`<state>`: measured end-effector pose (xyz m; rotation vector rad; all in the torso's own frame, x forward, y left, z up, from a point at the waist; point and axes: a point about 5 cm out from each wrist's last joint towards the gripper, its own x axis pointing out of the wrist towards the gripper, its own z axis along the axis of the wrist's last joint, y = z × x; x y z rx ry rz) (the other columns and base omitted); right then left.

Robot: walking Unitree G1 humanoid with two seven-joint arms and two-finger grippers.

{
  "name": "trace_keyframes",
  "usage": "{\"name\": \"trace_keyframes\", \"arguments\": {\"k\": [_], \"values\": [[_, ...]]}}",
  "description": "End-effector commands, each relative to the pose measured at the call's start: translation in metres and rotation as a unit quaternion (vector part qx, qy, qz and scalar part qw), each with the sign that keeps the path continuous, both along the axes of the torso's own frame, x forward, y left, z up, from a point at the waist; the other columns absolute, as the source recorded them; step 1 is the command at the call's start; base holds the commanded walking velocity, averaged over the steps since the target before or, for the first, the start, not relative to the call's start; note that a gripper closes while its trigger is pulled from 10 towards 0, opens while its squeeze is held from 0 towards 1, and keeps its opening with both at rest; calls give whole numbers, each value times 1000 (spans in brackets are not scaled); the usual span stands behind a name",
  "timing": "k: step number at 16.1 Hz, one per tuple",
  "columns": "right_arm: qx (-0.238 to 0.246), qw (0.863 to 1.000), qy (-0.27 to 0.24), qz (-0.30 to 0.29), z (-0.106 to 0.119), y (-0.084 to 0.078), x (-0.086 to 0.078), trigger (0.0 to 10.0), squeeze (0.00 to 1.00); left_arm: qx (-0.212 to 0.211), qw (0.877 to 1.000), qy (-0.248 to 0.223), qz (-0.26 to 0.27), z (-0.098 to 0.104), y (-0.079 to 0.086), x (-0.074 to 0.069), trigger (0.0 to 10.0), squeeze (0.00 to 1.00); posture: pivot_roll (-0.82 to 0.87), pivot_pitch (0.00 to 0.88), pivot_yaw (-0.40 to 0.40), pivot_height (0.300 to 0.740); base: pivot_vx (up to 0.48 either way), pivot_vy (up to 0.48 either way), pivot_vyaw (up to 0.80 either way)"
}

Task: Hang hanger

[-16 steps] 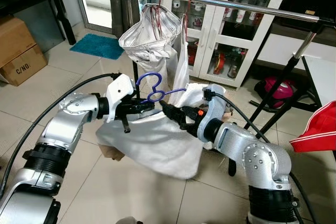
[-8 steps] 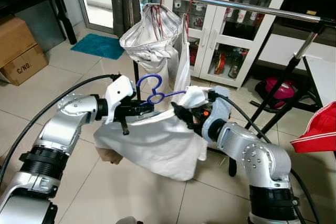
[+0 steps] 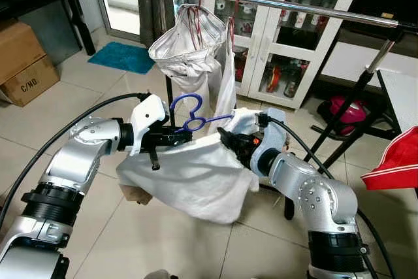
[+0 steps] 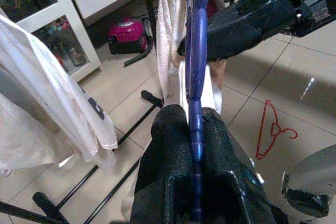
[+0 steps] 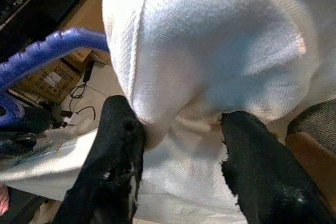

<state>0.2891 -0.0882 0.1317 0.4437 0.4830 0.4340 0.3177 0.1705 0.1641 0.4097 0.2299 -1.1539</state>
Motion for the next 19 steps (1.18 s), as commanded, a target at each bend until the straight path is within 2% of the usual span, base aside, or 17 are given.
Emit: {"name": "trace_keyframes", "arguments": {"k": [1,3,8,12,13,14,15,16,17,18,19], "values": [[9,1000,-16,-11,7,-4,4,0,0,-1,1000,-15,-5,8,0,1,0,0,-31,0,-8,740,0,0,0],[18,999,-23,-17,9,-6,5,0,0,5,1000,-18,3,9,4,3,0,0,-30,0,-7,740,0,0,0],[44,997,-54,-27,21,-16,2,0,0,49,997,-34,53,8,27,11,0,0,-31,0,-5,740,0,0,0],[45,995,-67,-51,29,-29,5,0,0,86,995,-20,38,-2,33,8,0,0,-35,0,1,740,0,0,0],[43,996,-63,-48,29,-29,4,0,0,82,996,-22,38,-1,33,8,0,0,-34,0,1,740,0,0,0],[28,998,-47,-12,25,-24,-1,0,0,72,996,-27,43,1,32,10,0,0,-33,0,2,740,0,0,0],[10,999,-37,13,21,-20,-6,3804,0,67,996,-29,46,3,32,11,0,0,-32,0,3,740,0,0,0],[-11,998,-25,48,15,-13,-13,10000,0,54,997,-31,51,5,32,13,0,0,-32,0,2,740,0,0,0],[-9,999,-18,39,10,-12,-14,10000,949,18,998,-19,49,9,29,11,0,0,-27,0,2,740,0,0,0],[-10,999,-16,31,9,-12,-13,10000,949,9,999,-14,45,9,28,11,0,0,-27,0,2,740,0,0,0],[-9,1000,-14,26,8,-12,-12,10000,1000,1,999,-9,40,9,26,9,0,0,-25,0,2,740,0,0,0]]}}
